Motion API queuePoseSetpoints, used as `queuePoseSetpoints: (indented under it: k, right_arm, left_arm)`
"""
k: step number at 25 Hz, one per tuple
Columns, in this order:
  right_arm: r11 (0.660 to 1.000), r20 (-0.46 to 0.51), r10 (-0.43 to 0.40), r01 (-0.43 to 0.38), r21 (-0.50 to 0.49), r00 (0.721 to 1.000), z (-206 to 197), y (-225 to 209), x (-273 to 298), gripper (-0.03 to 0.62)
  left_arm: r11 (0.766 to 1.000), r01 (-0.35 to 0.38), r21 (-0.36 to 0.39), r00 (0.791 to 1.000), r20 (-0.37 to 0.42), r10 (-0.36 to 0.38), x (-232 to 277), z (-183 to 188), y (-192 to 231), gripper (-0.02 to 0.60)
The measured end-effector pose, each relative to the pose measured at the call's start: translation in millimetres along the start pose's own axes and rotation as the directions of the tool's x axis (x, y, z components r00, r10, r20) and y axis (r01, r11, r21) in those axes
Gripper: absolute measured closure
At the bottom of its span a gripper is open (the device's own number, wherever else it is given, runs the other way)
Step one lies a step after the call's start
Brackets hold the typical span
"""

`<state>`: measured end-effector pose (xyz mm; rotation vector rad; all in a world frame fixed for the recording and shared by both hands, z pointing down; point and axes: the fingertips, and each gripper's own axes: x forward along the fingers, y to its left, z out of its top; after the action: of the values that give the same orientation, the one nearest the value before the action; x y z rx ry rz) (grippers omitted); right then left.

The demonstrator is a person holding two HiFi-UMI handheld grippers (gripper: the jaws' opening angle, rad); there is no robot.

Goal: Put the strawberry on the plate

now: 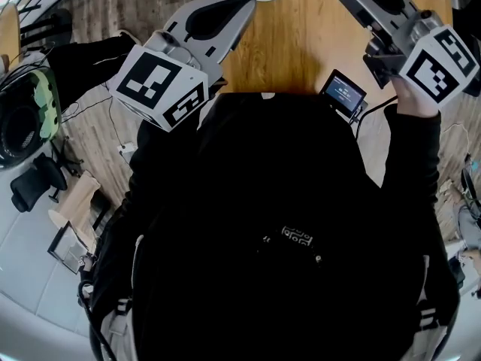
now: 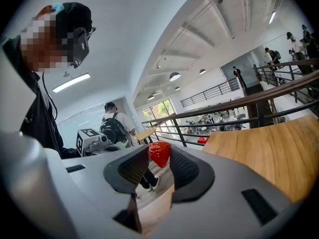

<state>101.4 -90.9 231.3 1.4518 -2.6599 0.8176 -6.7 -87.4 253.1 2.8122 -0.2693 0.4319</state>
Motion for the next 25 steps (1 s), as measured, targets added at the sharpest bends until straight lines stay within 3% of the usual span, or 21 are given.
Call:
queuePoseSetpoints:
  k: [16,25]
  right_arm:
    - [0.998,-0.104,0.039,-0.045,-0.055,0.994,9.1,-20.0,45.1,0.453]
    - [0.996,-0.146,0.059,-0.068,-0.058,0.988,12.8,-36.3,64.1,0.453]
  left_arm:
    - [0.993,-0.067,-0.097,0.997,0.039,0.071,-4.2,3.4,16.8,0.586]
    - [0.99,-0.044,-0.133,0.997,0.055,0.052,11.4,6.3,6.8,0.586]
